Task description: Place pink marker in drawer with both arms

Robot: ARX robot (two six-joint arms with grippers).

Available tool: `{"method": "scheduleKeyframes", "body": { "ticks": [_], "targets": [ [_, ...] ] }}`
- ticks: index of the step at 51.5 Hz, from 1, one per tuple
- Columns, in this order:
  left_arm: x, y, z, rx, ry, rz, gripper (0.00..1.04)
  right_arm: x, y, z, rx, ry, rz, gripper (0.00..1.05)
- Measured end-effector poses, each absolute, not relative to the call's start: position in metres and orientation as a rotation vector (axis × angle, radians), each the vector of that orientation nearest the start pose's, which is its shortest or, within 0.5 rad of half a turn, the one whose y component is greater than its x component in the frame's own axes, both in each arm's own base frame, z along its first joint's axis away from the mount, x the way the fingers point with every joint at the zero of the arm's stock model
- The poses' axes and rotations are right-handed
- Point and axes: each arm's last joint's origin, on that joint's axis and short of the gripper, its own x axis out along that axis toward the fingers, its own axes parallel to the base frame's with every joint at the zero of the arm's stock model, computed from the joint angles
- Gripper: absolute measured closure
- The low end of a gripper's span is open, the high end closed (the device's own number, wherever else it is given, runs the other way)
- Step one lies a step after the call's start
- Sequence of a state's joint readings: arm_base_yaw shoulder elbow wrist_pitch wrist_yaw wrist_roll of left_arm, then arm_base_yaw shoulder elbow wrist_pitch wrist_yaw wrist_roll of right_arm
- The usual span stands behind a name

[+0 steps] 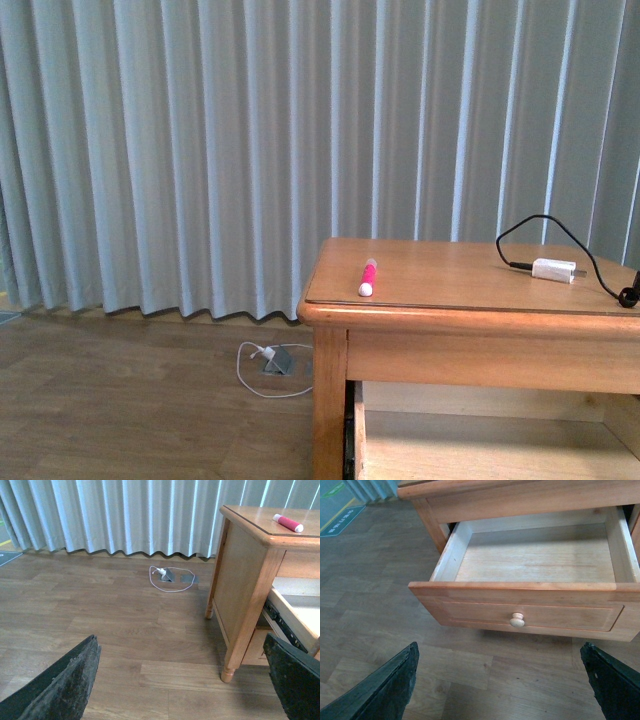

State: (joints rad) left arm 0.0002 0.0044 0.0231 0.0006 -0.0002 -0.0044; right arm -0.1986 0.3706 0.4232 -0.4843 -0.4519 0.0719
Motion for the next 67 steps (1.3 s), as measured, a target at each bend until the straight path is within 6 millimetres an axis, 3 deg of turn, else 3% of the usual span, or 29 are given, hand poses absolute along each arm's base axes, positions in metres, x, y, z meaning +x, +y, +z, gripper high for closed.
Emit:
{"method": "scheduleKeyframes", "body": {
  "ticks": [18,22,26,31,38,44,53,67],
  "targets": [
    [0.097,0.000,0.171,-0.004,-0.019,0.000,0.06,0.099,-0.006,0.233,0.203,0.409,0.242,0.08],
    [0.100,-0.003,0.173,-0.011,0.003,0.162,0.06,0.099,-0.006,0.233,0.203,0.409,0.242,0.08],
    [0.107,-0.012,0.189,0.002,0.027,0.139,0.06,0.099,-0.006,0.233,0.203,0.409,0.242,0.08],
    [0.121,-0.018,0.226,0.016,-0.008,0.072,0.06,0.099,-0.006,0.233,0.203,0.409,0.242,0.08],
    [0.153,-0.021,0.269,0.050,-0.037,-0.001,0.06,0.099,-0.006,0.233,0.203,0.409,0.242,0.08],
    [0.200,-0.028,0.294,0.085,-0.019,-0.055,0.06,0.099,-0.006,0.233,0.203,0.409,0.242,0.08],
    [0.263,-0.057,0.301,0.106,0.034,-0.140,0.06,0.099,-0.006,0.233,0.203,0.409,0.242,0.08],
    [0.351,-0.132,0.305,0.102,0.061,-0.260,0.06,0.099,-0.006,0.233,0.203,0.409,0.242,0.08]
  ]
}}
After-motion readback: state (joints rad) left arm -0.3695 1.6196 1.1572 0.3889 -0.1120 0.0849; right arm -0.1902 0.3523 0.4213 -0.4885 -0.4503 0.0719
